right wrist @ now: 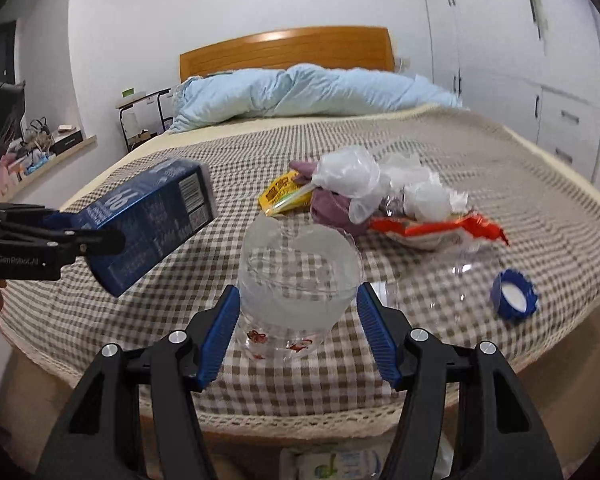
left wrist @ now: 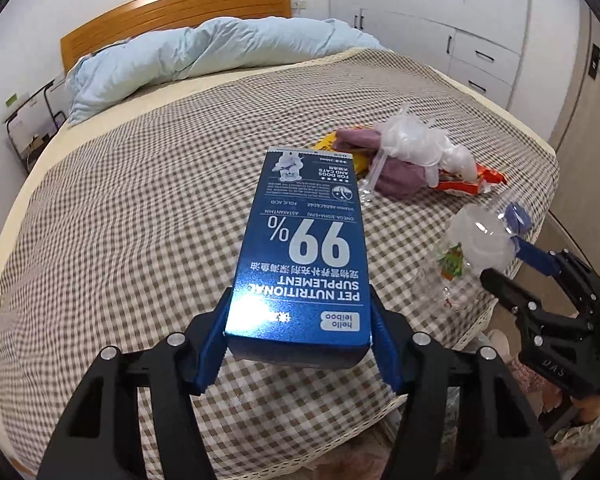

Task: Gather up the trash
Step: 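Carry the blue box and clear cup from the bed toward the floor bin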

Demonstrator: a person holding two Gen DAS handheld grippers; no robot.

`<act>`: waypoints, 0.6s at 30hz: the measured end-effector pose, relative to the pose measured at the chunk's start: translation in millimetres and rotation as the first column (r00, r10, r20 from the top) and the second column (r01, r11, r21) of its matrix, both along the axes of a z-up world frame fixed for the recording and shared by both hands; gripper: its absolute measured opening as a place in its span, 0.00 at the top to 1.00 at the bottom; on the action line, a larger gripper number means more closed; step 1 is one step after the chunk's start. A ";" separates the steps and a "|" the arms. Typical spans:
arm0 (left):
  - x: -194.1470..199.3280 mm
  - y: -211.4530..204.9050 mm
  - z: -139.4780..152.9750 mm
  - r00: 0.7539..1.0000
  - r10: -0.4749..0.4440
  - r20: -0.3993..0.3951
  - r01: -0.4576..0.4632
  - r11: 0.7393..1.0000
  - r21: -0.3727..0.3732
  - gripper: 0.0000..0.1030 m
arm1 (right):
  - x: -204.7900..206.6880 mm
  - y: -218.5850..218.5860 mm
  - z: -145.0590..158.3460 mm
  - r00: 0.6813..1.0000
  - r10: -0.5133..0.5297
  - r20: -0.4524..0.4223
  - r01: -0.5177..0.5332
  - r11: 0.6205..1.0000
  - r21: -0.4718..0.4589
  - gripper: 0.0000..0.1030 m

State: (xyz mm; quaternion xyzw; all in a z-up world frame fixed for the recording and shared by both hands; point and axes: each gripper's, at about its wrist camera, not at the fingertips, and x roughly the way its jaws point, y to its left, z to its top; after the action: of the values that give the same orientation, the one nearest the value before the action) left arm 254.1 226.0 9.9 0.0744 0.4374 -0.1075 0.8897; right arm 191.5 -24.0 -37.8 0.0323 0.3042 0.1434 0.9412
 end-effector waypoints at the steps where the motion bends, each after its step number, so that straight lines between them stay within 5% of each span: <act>1: 1.6 -2.9 1.3 1.000 -0.010 -0.012 0.010 1.000 0.007 0.42 | 0.7 -0.4 -0.4 1.000 0.005 -0.017 -0.005 1.000 0.004 0.42; 11: 12.2 -14.2 -19.7 0.993 -0.022 -0.119 0.027 0.999 0.044 0.42 | 3.9 1.5 -3.4 0.999 0.029 -0.044 -0.029 1.000 0.000 0.42; 18: 13.8 -16.5 -48.4 0.989 -0.019 -0.144 0.025 0.999 0.043 0.41 | 4.9 1.7 1.6 0.998 0.053 -0.035 -0.054 0.998 -0.029 0.31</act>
State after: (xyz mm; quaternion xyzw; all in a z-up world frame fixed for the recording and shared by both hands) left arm 267.9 209.5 -38.5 0.0912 0.5019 -0.1125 0.8527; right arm 196.4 -22.2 -36.2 0.0128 0.3233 0.1633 0.9320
